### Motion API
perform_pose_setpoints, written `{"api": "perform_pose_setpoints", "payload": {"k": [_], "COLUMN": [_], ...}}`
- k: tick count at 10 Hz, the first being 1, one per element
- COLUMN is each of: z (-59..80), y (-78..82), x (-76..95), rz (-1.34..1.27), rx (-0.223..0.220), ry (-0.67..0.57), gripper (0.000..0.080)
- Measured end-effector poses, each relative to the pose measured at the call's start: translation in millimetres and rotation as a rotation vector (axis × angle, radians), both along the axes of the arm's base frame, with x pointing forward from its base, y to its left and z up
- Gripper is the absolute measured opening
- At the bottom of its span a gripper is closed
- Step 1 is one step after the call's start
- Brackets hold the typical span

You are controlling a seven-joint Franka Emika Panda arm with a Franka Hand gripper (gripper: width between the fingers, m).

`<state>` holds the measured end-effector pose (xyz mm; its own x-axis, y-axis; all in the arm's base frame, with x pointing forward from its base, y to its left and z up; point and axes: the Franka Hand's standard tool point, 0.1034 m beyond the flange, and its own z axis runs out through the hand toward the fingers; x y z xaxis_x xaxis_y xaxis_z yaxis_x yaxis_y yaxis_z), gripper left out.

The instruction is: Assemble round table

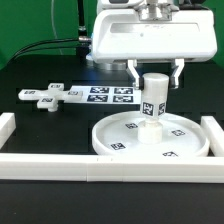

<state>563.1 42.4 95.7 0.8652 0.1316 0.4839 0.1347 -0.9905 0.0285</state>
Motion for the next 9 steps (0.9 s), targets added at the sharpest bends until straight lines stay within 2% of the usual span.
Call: {"api": "perform_pose_setpoints", "payload": {"k": [3,7,8,9], "z": [-11.3,-11.3,-11.3,-10.2], "y": [-0.7,-3.8,-3.8,-3.4], "x": [-4.2,-0.6,-0.6,-0.1], "rz": [-0.001,0.002,0.002,0.002], "rx": [-0.001,-0.010,-0.010,-0.010], "ry": [0.013,-0.024,-0.024,-0.025], "gripper": [0.0409,0.0410,0.0590,0.0590]}}
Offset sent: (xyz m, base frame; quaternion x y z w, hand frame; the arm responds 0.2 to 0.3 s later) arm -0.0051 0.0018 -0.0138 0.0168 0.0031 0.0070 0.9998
